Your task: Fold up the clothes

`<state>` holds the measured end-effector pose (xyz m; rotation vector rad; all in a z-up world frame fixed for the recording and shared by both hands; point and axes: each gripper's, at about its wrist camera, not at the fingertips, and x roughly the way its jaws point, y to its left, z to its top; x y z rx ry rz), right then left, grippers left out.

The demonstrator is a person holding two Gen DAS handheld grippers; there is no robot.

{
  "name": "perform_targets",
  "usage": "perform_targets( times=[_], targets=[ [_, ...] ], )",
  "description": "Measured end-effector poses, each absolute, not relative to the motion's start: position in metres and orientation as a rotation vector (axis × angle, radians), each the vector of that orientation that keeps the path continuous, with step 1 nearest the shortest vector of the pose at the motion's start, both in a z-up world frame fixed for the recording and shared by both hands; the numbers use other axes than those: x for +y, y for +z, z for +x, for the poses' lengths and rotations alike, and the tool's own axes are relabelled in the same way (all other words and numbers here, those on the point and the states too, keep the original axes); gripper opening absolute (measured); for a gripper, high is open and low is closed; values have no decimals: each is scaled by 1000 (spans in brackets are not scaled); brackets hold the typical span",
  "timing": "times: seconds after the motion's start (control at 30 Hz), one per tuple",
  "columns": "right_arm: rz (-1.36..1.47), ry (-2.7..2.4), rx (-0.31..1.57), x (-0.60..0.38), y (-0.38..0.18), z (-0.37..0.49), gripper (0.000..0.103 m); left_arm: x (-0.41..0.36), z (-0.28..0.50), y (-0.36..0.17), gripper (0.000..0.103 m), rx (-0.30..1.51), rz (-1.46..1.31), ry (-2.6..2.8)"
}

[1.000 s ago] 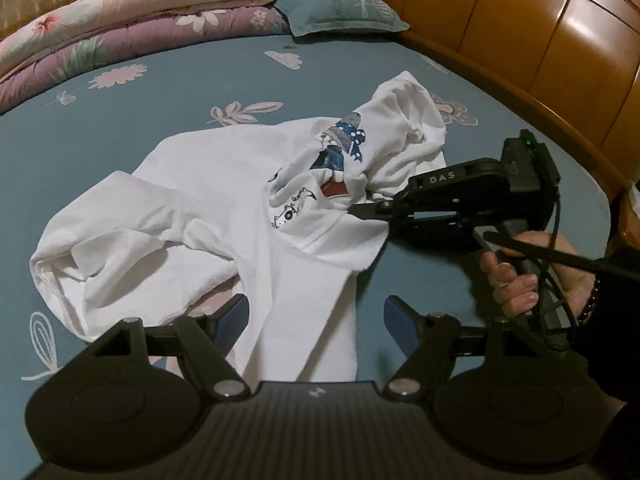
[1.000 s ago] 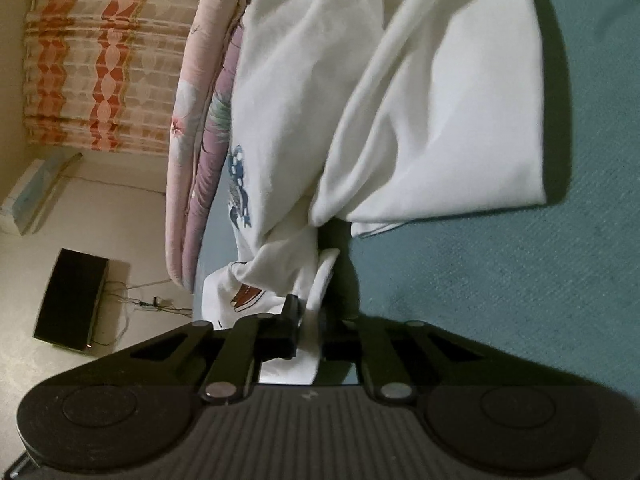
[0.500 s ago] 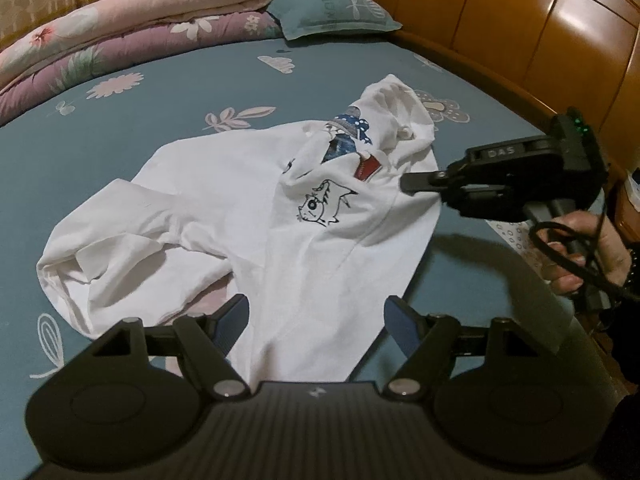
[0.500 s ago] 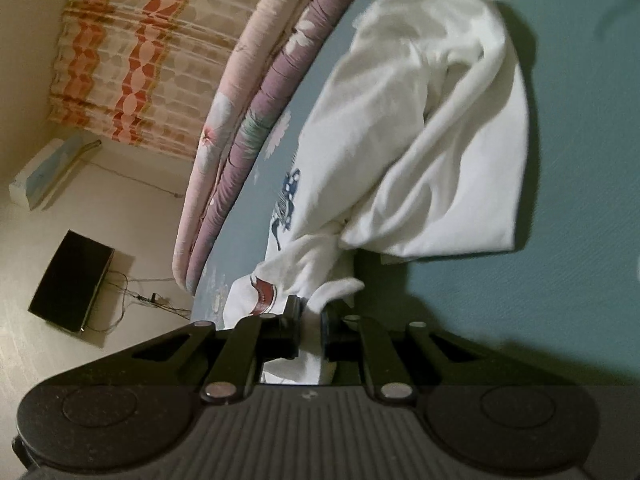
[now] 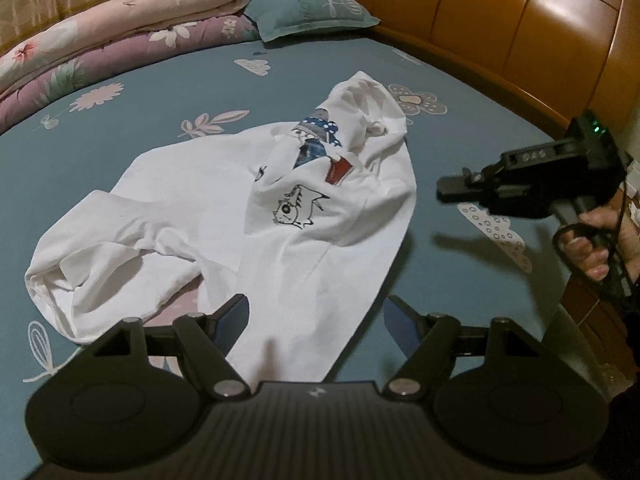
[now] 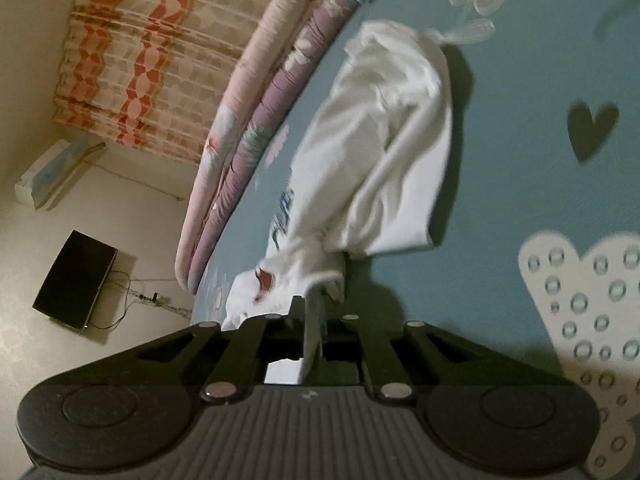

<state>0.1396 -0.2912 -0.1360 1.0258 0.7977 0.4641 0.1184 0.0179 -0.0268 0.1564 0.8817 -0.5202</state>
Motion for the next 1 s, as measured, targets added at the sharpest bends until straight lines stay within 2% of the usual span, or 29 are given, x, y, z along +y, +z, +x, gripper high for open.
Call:
perform_targets(
  times=[0.03, 0.07, 0.1, 0.17, 0.27, 0.4, 0.47, 0.6, 0.73, 0.87, 1.0],
  targets=[
    [1062, 473, 802, -290, -142, 141, 21, 17, 118, -26, 75, 882, 157, -521],
    [1103, 485, 804, -289, -148, 142, 31, 17, 117, -26, 75, 883, 158, -522],
    [1143, 497, 806, -288, -154, 143, 48, 17, 117, -26, 75, 884, 160, -523],
    [1198, 528, 796, -284, -161, 147, 64, 17, 117, -26, 75, 887, 164, -522],
    [1190, 539, 809, -271, -167, 159, 60, 19, 119, -27, 76, 893, 164, -515],
    [1188, 553, 845, -251, -178, 178, 39, 20, 122, -33, 76, 902, 182, -494],
    [1219, 560, 850, -243, -187, 188, 32, 20, 125, -36, 76, 909, 206, -472],
    [1355, 593, 862, -234, -213, 205, 34, 26, 132, -44, 76, 935, 209, -455],
    [1439, 613, 835, -227, -229, 215, 26, 27, 136, -53, 76, 958, 204, -449],
    [1328, 602, 796, -222, -209, 209, 16, 25, 135, -52, 76, 959, 207, -452],
    [1206, 617, 723, -233, -172, 186, 14, 26, 132, -49, 76, 953, 211, -455]
  ],
)
